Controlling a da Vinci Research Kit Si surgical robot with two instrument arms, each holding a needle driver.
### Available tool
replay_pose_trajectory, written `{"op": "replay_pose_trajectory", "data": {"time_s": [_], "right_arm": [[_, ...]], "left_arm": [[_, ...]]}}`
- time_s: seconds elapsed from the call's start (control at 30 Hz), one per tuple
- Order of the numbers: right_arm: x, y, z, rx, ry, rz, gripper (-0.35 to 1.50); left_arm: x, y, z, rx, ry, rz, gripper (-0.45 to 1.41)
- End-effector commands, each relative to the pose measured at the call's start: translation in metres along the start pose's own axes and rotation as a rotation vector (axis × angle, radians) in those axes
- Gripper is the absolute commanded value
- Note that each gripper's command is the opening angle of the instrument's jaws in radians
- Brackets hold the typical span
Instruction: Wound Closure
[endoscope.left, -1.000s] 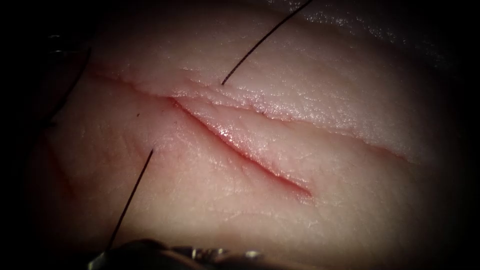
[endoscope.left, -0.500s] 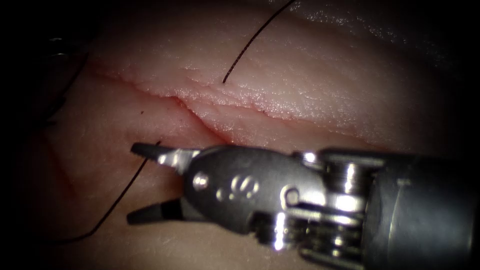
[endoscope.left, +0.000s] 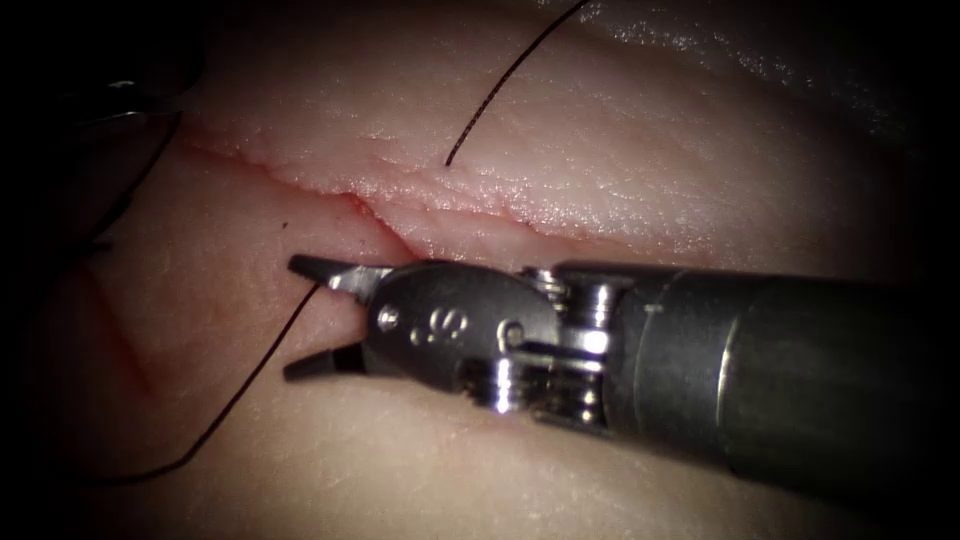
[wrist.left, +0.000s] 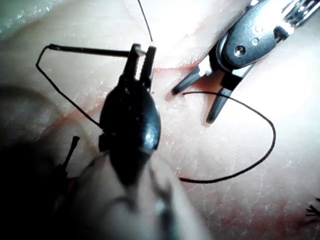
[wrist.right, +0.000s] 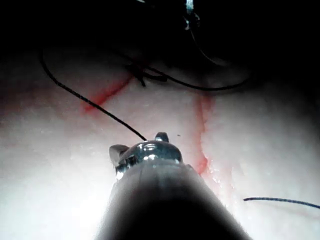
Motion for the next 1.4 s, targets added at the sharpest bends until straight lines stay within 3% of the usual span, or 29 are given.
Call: {"op": "replay_pose_trajectory", "data": {"time_s": [0.03,0.1,0.17,0.2,0.23,0.27,0.5,0.73,1.07,1.17,1.4], "right_arm": [[-0.0005,0.0001,0.0015,0.000,-0.002,-0.006,1.26],[-0.0009,0.0000,0.0018,0.002,-0.003,-0.011,1.18],[-0.0014,-0.0001,0.0018,0.002,-0.003,-0.015,0.83],[-0.0016,-0.0001,0.0017,0.003,-0.003,-0.017,0.49],[-0.0017,-0.0001,0.0015,0.004,0.001,-0.018,0.01],[-0.0019,-0.0001,0.0011,0.013,-0.007,-0.026,-0.35],[-0.0006,-0.0005,-0.0011,0.045,-0.023,-0.020,-0.35],[0.0045,-0.0042,-0.0041,0.094,0.004,-0.016,-0.35],[0.0095,-0.0075,-0.0033,0.150,0.019,-0.028,-0.35],[0.0099,-0.0078,-0.0033,0.162,0.020,-0.030,-0.35],[0.0122,-0.0096,-0.0028,0.260,0.095,-0.023,-0.35]], "left_arm": [[-0.0006,0.0001,0.0006,-0.001,0.000,-0.001,-0.45],[-0.0006,0.0001,0.0005,-0.001,0.000,-0.001,-0.45],[-0.0006,0.0001,0.0005,-0.001,0.000,-0.001,-0.45],[-0.0006,0.0001,0.0005,-0.001,0.000,-0.001,-0.45],[-0.0006,0.0001,0.0005,-0.001,0.000,-0.001,-0.45],[-0.0006,0.0001,0.0005,-0.001,0.000,-0.001,-0.45],[-0.0006,0.0001,0.0005,-0.001,-0.003,-0.001,-0.45],[-0.0006,0.0001,0.0005,-0.001,-0.003,-0.001,-0.45],[-0.0006,0.0002,0.0005,-0.001,-0.003,-0.001,-0.45],[-0.0006,0.0002,0.0005,-0.001,-0.003,-0.001,-0.45],[-0.0006,0.0002,0.0005,-0.001,-0.003,-0.001,-0.45]]}}
